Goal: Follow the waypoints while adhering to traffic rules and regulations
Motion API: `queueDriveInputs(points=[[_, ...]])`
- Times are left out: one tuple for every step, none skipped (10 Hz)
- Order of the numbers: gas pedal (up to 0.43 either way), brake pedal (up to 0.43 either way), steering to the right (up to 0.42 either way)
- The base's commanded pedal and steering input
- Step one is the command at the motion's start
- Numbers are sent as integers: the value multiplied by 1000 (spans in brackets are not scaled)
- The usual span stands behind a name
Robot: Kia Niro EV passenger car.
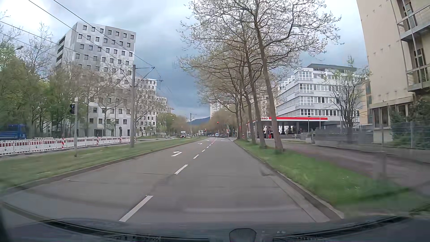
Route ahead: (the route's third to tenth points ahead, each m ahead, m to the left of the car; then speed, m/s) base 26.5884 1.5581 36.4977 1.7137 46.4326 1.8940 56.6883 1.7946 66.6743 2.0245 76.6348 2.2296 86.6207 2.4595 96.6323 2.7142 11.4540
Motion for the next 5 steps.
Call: queueDriveInputs(points=[[8,0,0],[8,0,0],[8,0,0],[8,0,0],[8,0,0]])
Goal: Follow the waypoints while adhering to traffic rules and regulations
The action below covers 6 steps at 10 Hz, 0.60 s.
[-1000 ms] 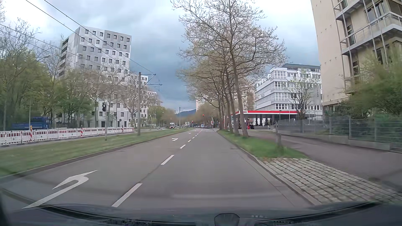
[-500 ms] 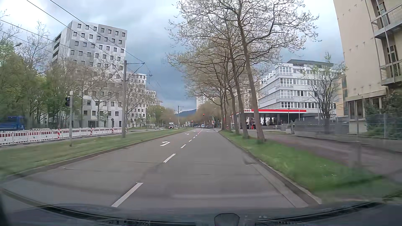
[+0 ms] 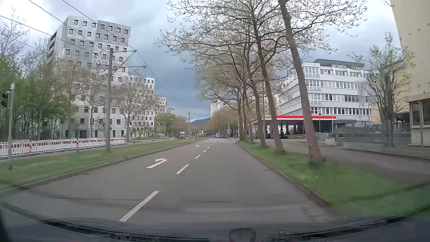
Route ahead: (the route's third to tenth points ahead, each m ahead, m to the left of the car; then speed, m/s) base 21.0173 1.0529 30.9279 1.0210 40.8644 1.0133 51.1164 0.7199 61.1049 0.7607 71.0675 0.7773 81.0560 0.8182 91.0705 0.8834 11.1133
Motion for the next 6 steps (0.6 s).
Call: queueDriveInputs(points=[[0,0,0],[0,0,0],[0,0,1],[0,0,1],[0,0,1],[0,0,1]])
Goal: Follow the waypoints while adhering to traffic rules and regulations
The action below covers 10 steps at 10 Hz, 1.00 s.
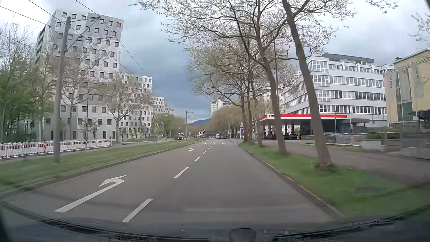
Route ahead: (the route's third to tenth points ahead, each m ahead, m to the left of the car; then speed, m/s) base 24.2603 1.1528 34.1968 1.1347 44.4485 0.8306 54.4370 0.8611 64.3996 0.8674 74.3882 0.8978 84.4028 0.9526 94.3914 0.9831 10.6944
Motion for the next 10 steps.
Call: queueDriveInputs(points=[[0,0,1],[0,0,2],[0,0,2],[0,0,2],[0,0,2],[0,0,2],[0,0,2],[0,0,2],[0,0,3],[0,0,3]])
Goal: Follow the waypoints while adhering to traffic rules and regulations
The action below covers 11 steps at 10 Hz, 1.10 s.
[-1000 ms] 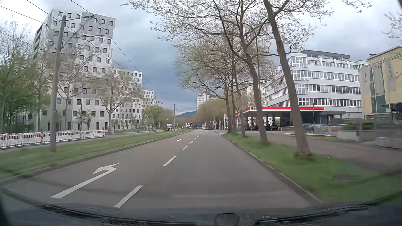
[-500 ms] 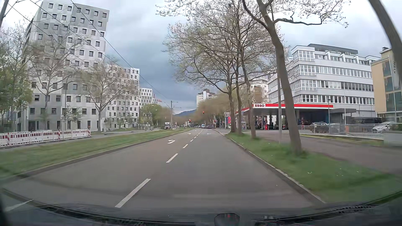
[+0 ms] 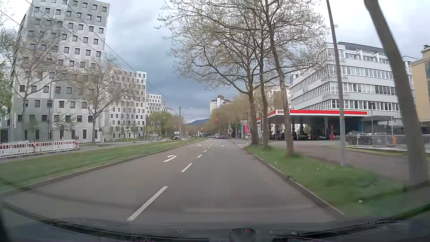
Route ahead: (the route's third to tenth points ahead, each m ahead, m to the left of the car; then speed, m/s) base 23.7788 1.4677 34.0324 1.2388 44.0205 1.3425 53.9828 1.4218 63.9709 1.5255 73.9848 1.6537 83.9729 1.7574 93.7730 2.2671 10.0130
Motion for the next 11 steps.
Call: queueDriveInputs(points=[[0,0,3],[0,0,3],[0,0,3],[0,0,3],[0,0,3],[0,0,3],[0,0,3],[0,0,3],[0,0,3],[0,0,2],[0,0,2]])
